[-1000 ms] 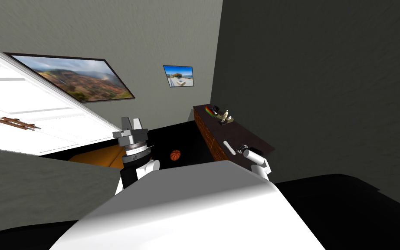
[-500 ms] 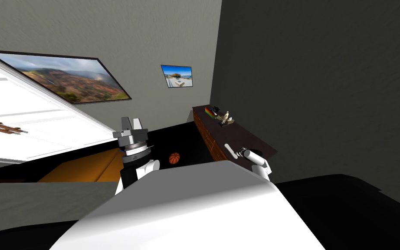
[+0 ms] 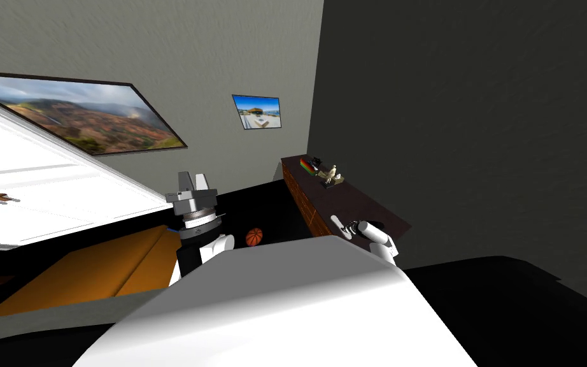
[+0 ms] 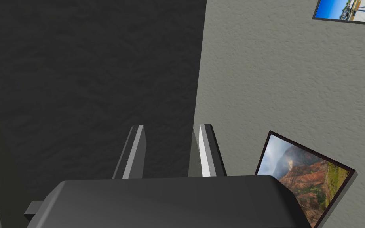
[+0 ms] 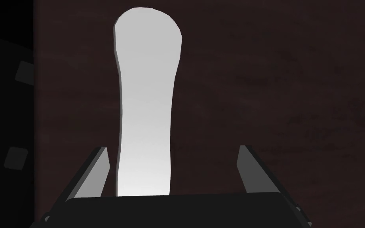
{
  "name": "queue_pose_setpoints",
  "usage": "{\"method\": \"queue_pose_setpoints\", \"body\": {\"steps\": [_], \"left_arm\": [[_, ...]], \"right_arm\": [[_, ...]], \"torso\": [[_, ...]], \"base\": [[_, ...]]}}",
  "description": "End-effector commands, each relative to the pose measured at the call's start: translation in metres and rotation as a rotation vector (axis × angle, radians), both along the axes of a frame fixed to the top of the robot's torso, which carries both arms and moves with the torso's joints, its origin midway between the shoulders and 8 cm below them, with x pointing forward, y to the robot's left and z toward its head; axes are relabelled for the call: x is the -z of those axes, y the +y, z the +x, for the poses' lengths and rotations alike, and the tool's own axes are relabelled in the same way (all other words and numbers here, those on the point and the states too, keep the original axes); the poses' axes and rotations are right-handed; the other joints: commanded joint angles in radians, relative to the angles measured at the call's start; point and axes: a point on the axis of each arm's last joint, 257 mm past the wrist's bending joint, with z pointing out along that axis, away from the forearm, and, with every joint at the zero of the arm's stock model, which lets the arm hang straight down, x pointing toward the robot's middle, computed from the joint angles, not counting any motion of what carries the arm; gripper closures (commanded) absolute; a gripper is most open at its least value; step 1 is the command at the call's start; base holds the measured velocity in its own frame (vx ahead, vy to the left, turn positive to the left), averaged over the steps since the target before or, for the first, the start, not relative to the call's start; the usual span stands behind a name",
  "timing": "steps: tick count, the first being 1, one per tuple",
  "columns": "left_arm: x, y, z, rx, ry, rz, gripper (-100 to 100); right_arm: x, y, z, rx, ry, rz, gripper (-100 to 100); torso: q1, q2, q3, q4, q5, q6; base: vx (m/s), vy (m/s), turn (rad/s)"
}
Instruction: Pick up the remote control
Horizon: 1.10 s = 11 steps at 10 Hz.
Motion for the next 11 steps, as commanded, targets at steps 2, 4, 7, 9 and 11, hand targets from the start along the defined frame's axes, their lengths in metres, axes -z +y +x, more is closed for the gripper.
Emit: {"method": "queue_pose_setpoints", "body": {"steps": [2, 4, 7, 9, 11], "left_arm": [[0.000, 0.000, 0.000, 0.000, 0.000, 0.000, 0], [0.000, 0.000, 0.000, 0.000, 0.000, 0.000, 0], [0.000, 0.000, 0.000, 0.000, 0.000, 0.000, 0], [0.000, 0.000, 0.000, 0.000, 0.000, 0.000, 0], [0.000, 0.000, 0.000, 0.000, 0.000, 0.000, 0]], "right_arm": [[0.015, 0.017, -0.016, 0.015, 0.056, 0.080, -100], [0.028, 0.033, -0.034, 0.031, 0.112, 0.152, -100], [0.037, 0.040, -0.048, 0.041, 0.143, 0.187, -100], [0.047, 0.047, -0.048, 0.039, 0.144, 0.188, -100], [0.053, 0.052, -0.047, 0.037, 0.143, 0.187, -100]], "torso": [[0.000, 0.001, 0.001, 0.000, 0.000, 0.000], [-0.001, 0.002, 0.001, 0.000, 0.000, 0.000], [-0.004, 0.004, 0.002, 0.001, -0.001, 0.000], [0.000, 0.008, 0.005, 0.002, 0.000, 0.000], [0.000, 0.008, 0.005, 0.002, 0.000, 0.000]], "base": [[0.090, -0.016, -0.012], [0.126, -0.035, -0.034], [0.065, -0.056, -0.012], [0.009, -0.015, -0.013], [0.013, -0.027, -0.012]]}}
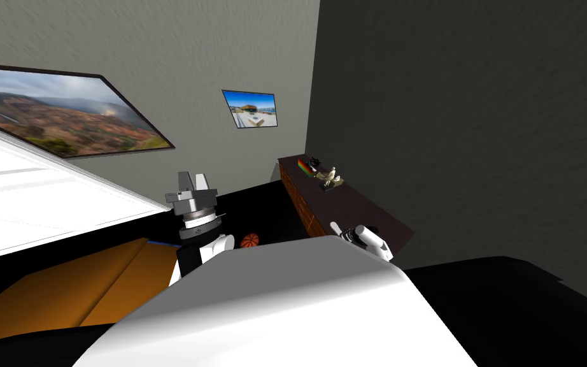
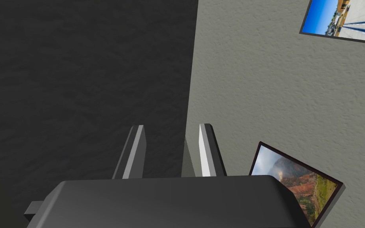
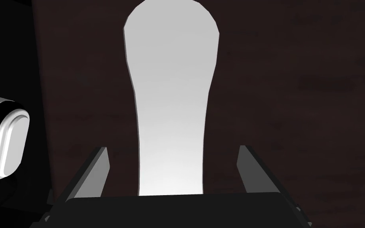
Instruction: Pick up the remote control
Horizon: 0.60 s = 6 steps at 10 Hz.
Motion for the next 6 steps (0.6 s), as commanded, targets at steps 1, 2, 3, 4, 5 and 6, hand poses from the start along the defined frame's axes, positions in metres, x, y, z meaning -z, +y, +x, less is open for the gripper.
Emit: {"method": "queue_pose_setpoints", "body": {"steps": [1, 2, 3, 4, 5, 6], "left_arm": [[0.0000, 0.0000, 0.0000, 0.000, 0.000, 0.000, 0], [0.0000, 0.0000, 0.0000, 0.000, 0.000, 0.000, 0], [0.0000, 0.0000, 0.0000, 0.000, 0.000, 0.000, 0], [0.0000, 0.0000, 0.0000, 0.000, 0.000, 0.000, 0], [0.0000, 0.0000, 0.0000, 0.000, 0.000, 0.000, 0], [0.0000, 0.0000, 0.0000, 0.000, 0.000, 0.000, 0]], "right_arm": [[0.0069, 0.0050, 0.0016, -0.003, -0.002, -0.003, -100], [0.0047, 0.0028, 0.0006, -0.002, -0.001, -0.001, -100], [0.0052, 0.0028, 0.0009, -0.002, -0.002, -0.002, 100], [0.0057, 0.0042, 0.0005, -0.002, -0.001, 0.001, 100], [0.0057, 0.0042, 0.0004, -0.002, 0.000, 0.001, 100], [0.0057, 0.0042, 0.0005, -0.002, 0.000, 0.001, 100]], "torso": [[0.000, 0.000, 0.000, 0.000, 0.000, 0.000], [0.000, 0.000, 0.000, 0.000, 0.000, 0.000], [0.001, 0.000, 0.000, 0.000, 0.000, 0.000], [0.001, 0.001, 0.000, 0.000, 0.001, 0.000], [0.000, 0.000, 0.000, 0.000, 0.000, 0.000], [0.000, 0.000, 0.000, 0.000, 0.000, 0.000]], "base": [[0.016, -0.026, -0.014], [0.007, -0.010, 0.000], [0.000, 0.000, 0.000], [0.000, 0.000, 0.000], [0.000, 0.000, 0.000], [0.000, 0.000, 0.000]]}}
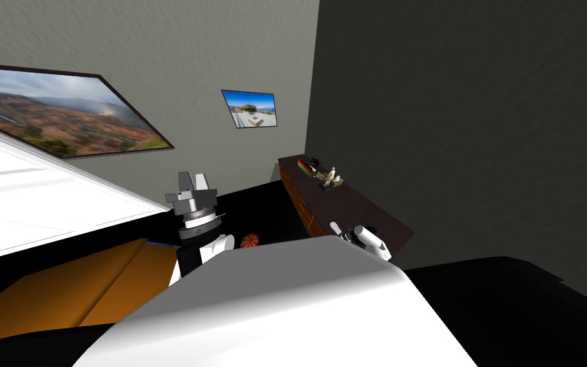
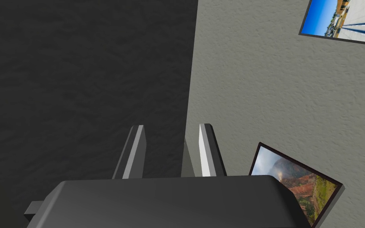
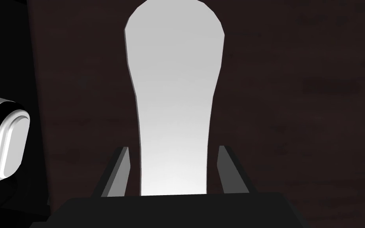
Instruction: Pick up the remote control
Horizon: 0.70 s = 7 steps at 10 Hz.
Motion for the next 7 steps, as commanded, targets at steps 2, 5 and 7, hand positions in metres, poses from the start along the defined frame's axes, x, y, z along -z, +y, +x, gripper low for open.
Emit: {"method": "queue_pose_setpoints", "body": {"steps": [2, 5, 7], "left_arm": [[0.000, 0.000, 0.000, 0.000, 0.000, 0.000, 0], [0.000, 0.000, 0.000, 0.000, 0.000, 0.000, 0], [0.000, 0.000, 0.000, 0.000, 0.000, 0.000, 0]], "right_arm": [[0.000, 0.000, 0.000, 0.000, 0.000, 0.000, 0], [-0.018, -0.014, -0.003, 0.006, 0.002, -0.001, 100], [-0.015, -0.012, -0.002, 0.005, 0.001, -0.002, 0]], "torso": [[0.000, 0.000, 0.000, 0.000, 0.000, 0.000], [0.002, 0.001, 0.001, 0.000, 0.001, 0.000], [0.002, 0.001, 0.001, 0.000, 0.001, 0.000]], "base": [[0.000, 0.000, 0.000], [-0.016, 0.027, 0.020], [-0.005, 0.008, 0.000]]}}
